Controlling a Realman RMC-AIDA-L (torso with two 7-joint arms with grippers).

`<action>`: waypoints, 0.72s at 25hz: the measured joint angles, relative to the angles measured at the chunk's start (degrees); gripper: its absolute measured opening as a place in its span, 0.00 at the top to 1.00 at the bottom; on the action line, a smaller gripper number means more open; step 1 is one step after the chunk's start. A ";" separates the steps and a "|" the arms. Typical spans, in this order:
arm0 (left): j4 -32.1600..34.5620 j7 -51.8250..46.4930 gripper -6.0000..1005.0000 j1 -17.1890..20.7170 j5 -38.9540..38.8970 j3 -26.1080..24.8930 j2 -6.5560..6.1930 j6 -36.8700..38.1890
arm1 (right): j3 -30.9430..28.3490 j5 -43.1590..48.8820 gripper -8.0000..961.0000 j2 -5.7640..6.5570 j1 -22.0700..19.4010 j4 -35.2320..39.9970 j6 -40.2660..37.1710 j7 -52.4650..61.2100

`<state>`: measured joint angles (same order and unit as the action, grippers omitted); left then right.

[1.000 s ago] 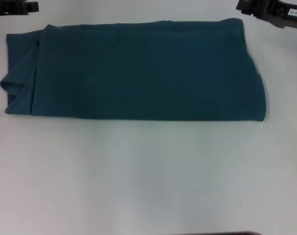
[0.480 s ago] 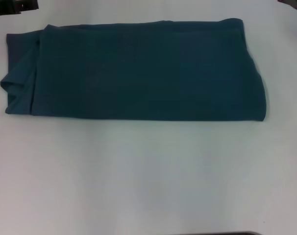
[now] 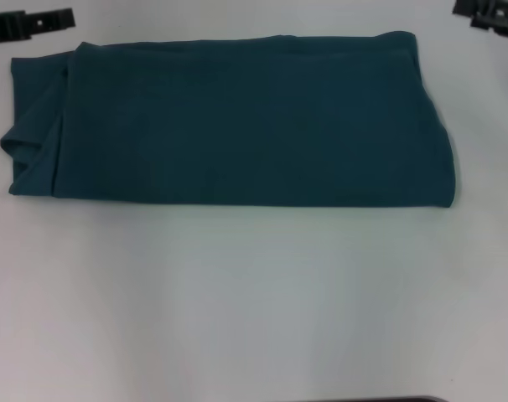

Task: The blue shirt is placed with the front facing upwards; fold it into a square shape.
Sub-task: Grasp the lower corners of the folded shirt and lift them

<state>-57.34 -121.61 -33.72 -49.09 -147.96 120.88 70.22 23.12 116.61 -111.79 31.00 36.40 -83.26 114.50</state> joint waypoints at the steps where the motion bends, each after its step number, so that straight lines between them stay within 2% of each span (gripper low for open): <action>1: -0.16 -0.07 0.15 0.42 -0.14 0.01 0.00 0.79 | 0.94 0.58 0.19 0.37 -0.34 0.41 -0.45 0.86; 4: -0.34 -0.23 0.13 1.76 -0.27 0.04 0.01 3.60 | 2.42 2.98 0.19 1.21 -1.17 1.46 -2.35 2.73; 9: -0.22 -0.34 0.13 3.44 0.11 0.49 -0.05 5.87 | 2.69 6.36 0.19 1.78 -2.64 2.92 -6.34 5.57; 13: 1.09 -0.33 0.13 4.69 0.43 0.54 -0.66 4.94 | 2.76 9.70 0.19 2.46 -3.42 2.72 -7.86 9.23; 18: 2.98 -0.30 0.13 5.70 1.37 0.55 -1.82 4.13 | 2.77 11.92 0.21 2.60 -4.19 2.52 -9.41 12.47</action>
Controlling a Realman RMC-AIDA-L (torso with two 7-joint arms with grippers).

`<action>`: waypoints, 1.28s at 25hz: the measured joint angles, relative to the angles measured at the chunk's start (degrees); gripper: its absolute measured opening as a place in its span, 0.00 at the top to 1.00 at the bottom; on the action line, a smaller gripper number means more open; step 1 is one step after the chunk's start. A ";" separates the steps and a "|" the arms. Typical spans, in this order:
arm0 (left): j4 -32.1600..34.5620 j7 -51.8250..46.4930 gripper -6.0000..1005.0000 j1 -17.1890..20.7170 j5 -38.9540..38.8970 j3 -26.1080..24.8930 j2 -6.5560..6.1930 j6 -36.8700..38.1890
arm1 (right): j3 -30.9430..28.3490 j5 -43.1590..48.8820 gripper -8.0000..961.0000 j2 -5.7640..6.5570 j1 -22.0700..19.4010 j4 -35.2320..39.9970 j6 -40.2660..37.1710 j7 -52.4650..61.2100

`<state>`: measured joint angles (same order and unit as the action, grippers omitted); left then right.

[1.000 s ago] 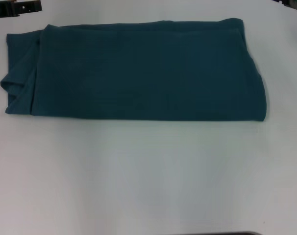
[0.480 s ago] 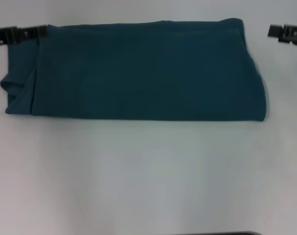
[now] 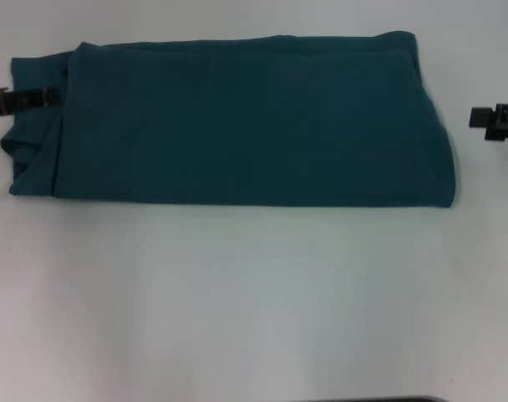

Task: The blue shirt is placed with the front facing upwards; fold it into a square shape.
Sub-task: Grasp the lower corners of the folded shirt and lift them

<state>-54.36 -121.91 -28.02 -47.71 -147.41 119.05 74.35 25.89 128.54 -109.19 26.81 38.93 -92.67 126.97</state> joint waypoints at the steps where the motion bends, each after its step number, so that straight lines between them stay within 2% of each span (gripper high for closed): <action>1: 0.42 0.00 0.13 0.07 0.21 -0.04 -0.28 -0.02 | 0.03 0.14 0.21 -0.02 -0.28 -0.03 -0.23 0.36; 6: 1.92 0.45 0.13 0.91 0.50 -0.23 -1.06 -0.63 | 0.05 0.56 0.24 -0.48 -1.63 -0.66 -0.15 0.72; 11: 1.97 0.47 0.13 1.17 0.65 0.08 -1.10 -0.95 | 0.11 2.08 0.24 -0.82 -1.67 -3.67 1.28 0.39; 21: 1.89 0.51 0.13 1.26 1.92 0.06 -1.31 -0.42 | 0.55 3.13 0.24 -2.74 -1.73 -4.22 4.61 0.12; 32: 1.75 0.54 0.13 1.19 1.93 0.11 -1.30 -0.18 | 2.82 3.13 0.29 -3.55 -0.57 -6.18 8.36 0.11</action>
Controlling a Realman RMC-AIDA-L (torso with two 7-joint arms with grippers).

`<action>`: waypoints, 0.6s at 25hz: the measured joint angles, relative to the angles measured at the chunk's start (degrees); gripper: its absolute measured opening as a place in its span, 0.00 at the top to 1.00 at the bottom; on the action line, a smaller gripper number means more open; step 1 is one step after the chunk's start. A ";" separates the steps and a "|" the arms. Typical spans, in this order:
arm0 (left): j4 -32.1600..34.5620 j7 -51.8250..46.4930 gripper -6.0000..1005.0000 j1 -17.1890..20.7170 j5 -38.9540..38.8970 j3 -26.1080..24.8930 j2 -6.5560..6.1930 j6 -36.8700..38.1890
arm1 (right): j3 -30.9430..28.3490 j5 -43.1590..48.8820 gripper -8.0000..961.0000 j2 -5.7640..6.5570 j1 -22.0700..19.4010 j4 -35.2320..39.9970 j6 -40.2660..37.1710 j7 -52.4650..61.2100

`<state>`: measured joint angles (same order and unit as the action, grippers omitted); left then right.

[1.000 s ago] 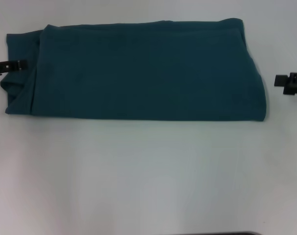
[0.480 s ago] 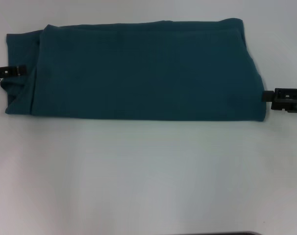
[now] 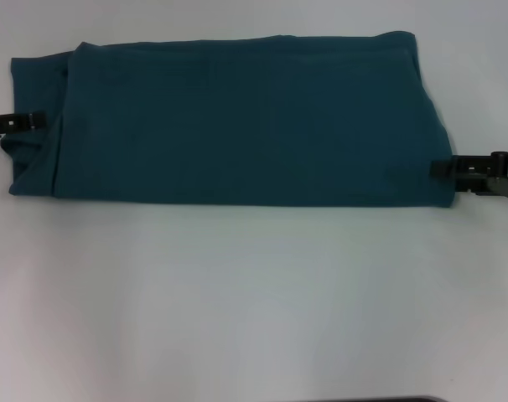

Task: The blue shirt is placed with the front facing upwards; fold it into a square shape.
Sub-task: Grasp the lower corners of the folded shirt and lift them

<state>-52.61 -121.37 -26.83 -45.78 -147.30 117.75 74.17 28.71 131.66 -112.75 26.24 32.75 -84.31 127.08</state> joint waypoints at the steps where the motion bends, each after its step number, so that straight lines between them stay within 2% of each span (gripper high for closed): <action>1: -0.03 0.00 0.13 -0.03 0.00 -0.01 0.00 -0.02 | 0.09 0.00 0.30 -0.07 0.08 -0.06 0.09 0.00; 6: 0.12 0.00 0.13 -0.21 -0.01 0.00 -0.04 -0.14 | 0.30 0.00 0.33 -0.52 0.40 -0.14 0.37 0.00; 15: 0.14 0.00 0.13 -0.32 -0.01 0.00 -0.17 -0.08 | 0.57 0.00 0.38 -0.54 0.43 -0.14 1.31 0.00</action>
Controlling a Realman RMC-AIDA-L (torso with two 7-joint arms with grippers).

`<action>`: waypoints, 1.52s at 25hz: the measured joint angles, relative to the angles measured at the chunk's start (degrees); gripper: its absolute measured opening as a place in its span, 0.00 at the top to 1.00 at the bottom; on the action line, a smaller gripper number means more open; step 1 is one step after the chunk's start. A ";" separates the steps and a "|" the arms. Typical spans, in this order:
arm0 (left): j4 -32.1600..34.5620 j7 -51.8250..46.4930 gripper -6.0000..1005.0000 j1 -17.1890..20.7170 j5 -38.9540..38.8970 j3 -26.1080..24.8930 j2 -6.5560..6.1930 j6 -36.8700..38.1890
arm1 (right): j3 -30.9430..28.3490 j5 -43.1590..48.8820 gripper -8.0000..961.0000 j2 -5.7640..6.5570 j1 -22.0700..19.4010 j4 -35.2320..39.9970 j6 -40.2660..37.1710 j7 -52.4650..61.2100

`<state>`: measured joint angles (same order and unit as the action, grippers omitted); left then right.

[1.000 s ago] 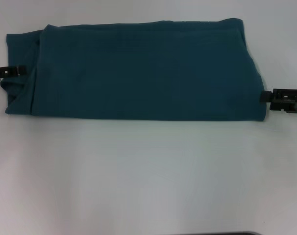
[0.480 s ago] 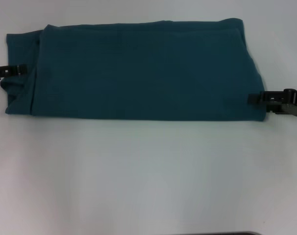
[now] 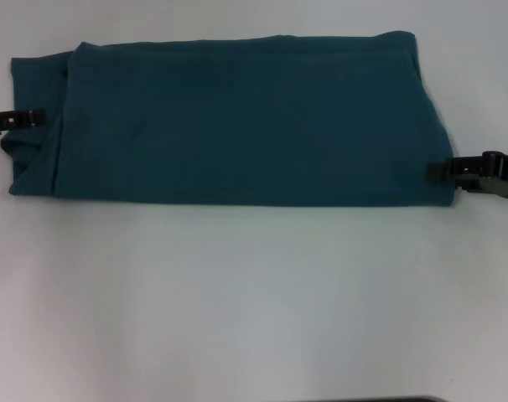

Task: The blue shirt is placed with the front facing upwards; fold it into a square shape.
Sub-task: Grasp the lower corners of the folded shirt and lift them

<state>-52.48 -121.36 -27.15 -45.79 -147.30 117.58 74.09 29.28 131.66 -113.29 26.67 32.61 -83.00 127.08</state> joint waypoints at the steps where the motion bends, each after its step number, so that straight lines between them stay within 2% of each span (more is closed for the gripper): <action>1: -0.04 0.00 0.13 0.00 0.00 0.00 0.00 0.03 | 0.10 0.00 0.39 -0.01 0.04 0.00 0.20 0.00; 6: -0.23 0.00 0.13 0.27 0.00 0.00 0.00 0.10 | 0.24 -0.06 0.42 -0.07 0.15 0.00 0.40 -0.60; 11: -0.01 0.07 0.13 0.55 0.05 0.07 -0.10 0.29 | 0.13 -0.40 0.67 -0.13 0.33 0.00 0.41 -1.27; 19: -0.11 0.08 0.13 0.76 2.60 0.13 -0.26 2.03 | 0.13 -0.45 0.98 -0.26 1.10 0.00 0.63 -1.45; 38: 0.00 -0.18 0.13 0.20 5.41 0.19 -0.96 6.36 | -0.26 -0.44 0.98 -0.23 0.82 0.00 0.39 -1.49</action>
<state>-52.48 -121.55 -26.95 -40.38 -147.11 116.63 80.45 29.02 131.22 -113.52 27.49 32.60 -82.61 125.58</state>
